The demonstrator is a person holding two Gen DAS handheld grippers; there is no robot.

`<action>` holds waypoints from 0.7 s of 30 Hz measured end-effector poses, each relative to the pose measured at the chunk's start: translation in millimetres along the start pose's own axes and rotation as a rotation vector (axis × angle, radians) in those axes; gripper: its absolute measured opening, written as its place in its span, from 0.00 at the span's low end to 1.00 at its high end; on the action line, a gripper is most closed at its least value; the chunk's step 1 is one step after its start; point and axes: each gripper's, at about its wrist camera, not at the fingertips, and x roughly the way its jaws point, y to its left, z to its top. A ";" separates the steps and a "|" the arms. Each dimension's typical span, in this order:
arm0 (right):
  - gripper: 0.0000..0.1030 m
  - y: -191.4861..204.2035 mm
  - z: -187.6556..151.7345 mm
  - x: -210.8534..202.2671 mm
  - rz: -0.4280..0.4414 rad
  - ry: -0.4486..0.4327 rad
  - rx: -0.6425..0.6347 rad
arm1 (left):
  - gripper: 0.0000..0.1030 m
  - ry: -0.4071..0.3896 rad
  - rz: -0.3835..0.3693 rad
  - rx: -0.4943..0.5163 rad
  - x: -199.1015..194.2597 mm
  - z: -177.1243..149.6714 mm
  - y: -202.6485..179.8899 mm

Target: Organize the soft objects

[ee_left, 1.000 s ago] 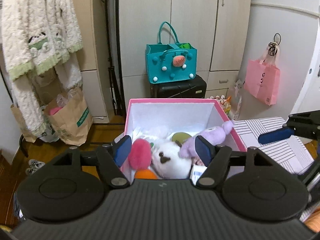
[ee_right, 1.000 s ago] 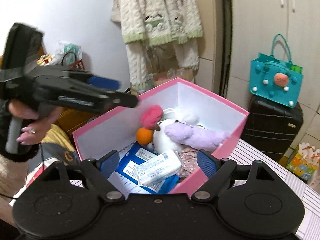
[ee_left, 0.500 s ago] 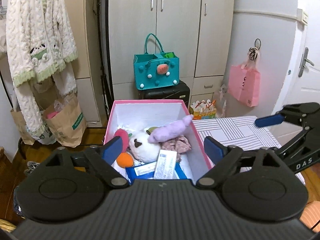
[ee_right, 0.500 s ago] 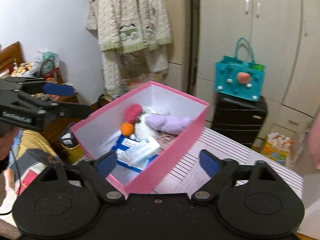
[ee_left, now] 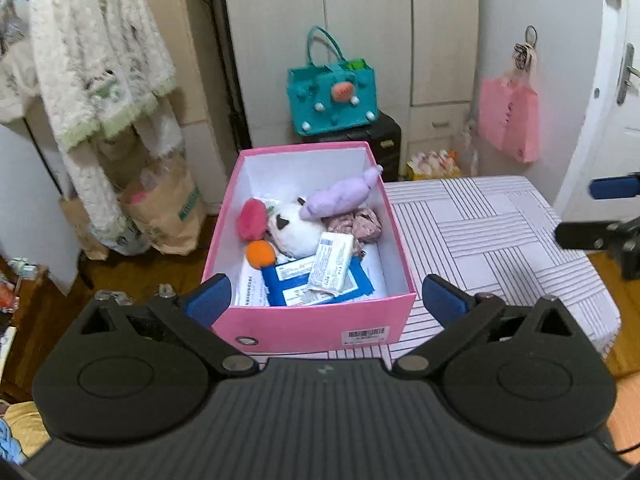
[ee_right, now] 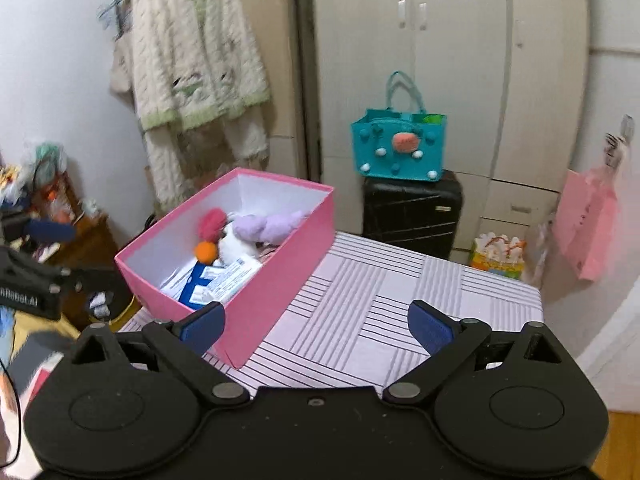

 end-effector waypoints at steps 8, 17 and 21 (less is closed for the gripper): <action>0.97 5.3 -18.9 -20.6 -0.116 -0.013 0.007 | 1.00 -0.038 0.040 -0.024 -16.8 -15.3 -12.1; 0.97 4.6 -38.7 -34.4 -0.113 -0.034 0.067 | 1.00 -0.077 0.046 -0.018 -17.9 -27.3 -26.1; 0.97 7.3 -44.7 -32.9 -0.145 -0.034 0.064 | 1.00 -0.063 0.017 -0.031 -13.1 -33.0 -30.4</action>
